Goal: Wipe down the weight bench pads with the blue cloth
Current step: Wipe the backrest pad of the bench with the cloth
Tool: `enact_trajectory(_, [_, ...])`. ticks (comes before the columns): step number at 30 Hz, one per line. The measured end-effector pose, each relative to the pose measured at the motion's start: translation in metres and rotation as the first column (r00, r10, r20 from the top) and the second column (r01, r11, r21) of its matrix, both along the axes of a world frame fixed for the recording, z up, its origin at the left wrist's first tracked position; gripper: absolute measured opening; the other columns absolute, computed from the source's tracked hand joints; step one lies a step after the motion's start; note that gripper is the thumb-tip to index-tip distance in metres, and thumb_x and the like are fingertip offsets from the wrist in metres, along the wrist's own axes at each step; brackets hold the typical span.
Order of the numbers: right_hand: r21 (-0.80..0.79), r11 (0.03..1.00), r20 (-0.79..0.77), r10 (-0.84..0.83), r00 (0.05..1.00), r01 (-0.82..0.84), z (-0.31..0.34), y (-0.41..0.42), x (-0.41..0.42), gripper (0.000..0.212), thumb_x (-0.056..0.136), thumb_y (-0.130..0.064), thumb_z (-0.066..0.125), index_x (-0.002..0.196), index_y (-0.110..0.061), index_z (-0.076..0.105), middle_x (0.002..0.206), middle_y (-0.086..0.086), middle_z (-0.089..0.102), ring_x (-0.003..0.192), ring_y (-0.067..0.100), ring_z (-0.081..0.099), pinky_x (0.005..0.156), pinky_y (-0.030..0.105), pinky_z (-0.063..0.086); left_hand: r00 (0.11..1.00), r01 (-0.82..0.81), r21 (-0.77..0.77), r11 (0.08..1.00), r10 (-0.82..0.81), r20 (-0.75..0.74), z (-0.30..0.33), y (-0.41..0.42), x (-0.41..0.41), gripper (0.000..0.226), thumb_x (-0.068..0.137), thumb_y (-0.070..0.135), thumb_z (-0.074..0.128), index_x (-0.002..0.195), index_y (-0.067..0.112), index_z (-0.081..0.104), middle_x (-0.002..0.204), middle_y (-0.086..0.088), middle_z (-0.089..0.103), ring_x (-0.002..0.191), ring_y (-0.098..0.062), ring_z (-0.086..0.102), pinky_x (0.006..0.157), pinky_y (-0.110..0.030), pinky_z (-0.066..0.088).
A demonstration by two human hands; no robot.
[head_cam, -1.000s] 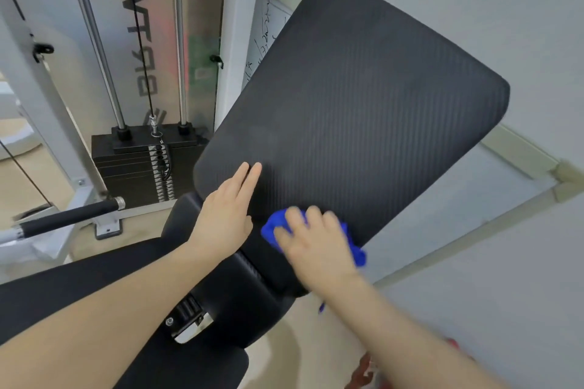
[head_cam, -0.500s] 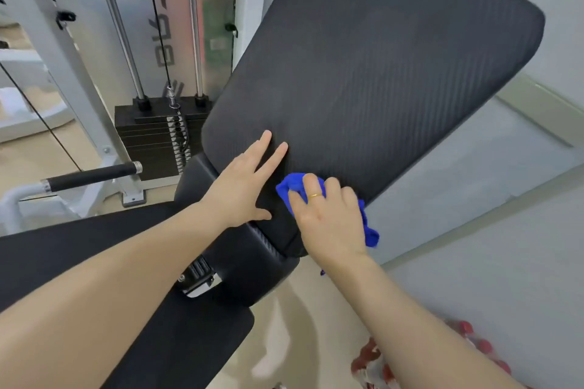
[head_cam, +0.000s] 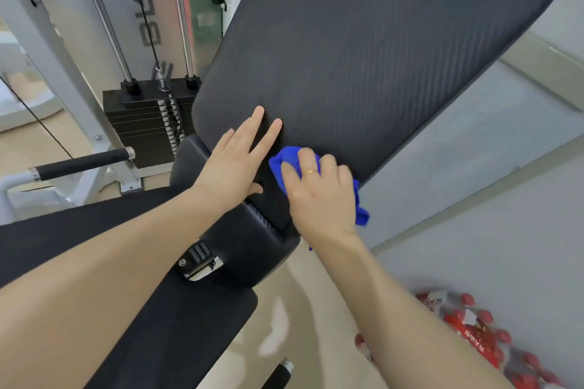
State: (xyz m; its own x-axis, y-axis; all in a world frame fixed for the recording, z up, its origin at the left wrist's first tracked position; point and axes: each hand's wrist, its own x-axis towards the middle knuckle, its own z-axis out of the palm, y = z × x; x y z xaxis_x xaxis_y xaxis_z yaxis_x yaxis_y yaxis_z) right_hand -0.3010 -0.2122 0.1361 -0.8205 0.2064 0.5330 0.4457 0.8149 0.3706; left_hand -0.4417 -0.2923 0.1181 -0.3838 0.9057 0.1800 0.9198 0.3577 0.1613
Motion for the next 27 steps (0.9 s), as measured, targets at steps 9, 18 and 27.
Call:
enact_trajectory(9, [0.025, 1.000, 0.084, -0.016, 0.996, 0.014, 0.015, 0.006, 0.001, 0.038, 0.069, -0.004, 0.033, 0.078, -0.020, 0.066, 0.095, 0.005, 0.064, 0.064, 0.024, 0.047, 0.056, 0.031, 0.031, 0.995, 0.074, -0.017, 0.997, -0.072, 0.071, -0.014, -0.012, -0.012, 0.115, 0.064, 0.019, 0.084, 0.149, 0.012, 0.006, 0.156, -0.020, 0.000, 0.144, -0.038, 0.013, 0.115, -0.043, 0.020])
enact_trajectory(18, [-0.057, 0.997, 0.208, -0.041, 0.977, 0.054, -0.048, -0.038, 0.018, 0.046, 0.071, 0.003, 0.027, 0.077, -0.022, 0.065, 0.090, 0.004, 0.063, 0.058, 0.022, 0.043, 0.052, 0.030, 0.030, 0.985, 0.157, -0.023, 0.987, -0.155, 0.077, -0.024, -0.015, -0.031, 0.111, 0.069, 0.008, 0.078, 0.149, 0.017, 0.002, 0.158, -0.014, -0.004, 0.144, -0.034, 0.012, 0.113, -0.042, 0.027])
enact_trajectory(27, [0.037, 0.993, 0.019, -0.111, 0.994, 0.111, 0.032, 0.010, -0.025, 0.030, 0.069, -0.006, 0.038, 0.074, -0.019, 0.064, 0.090, 0.008, 0.063, 0.062, 0.024, 0.046, 0.056, 0.031, 0.024, 0.982, 0.157, 0.017, 0.988, -0.157, 0.109, -0.006, -0.021, -0.047, 0.091, 0.076, -0.017, 0.044, 0.149, 0.025, 0.011, 0.159, 0.002, 0.002, 0.144, -0.021, 0.017, 0.085, -0.035, 0.047])
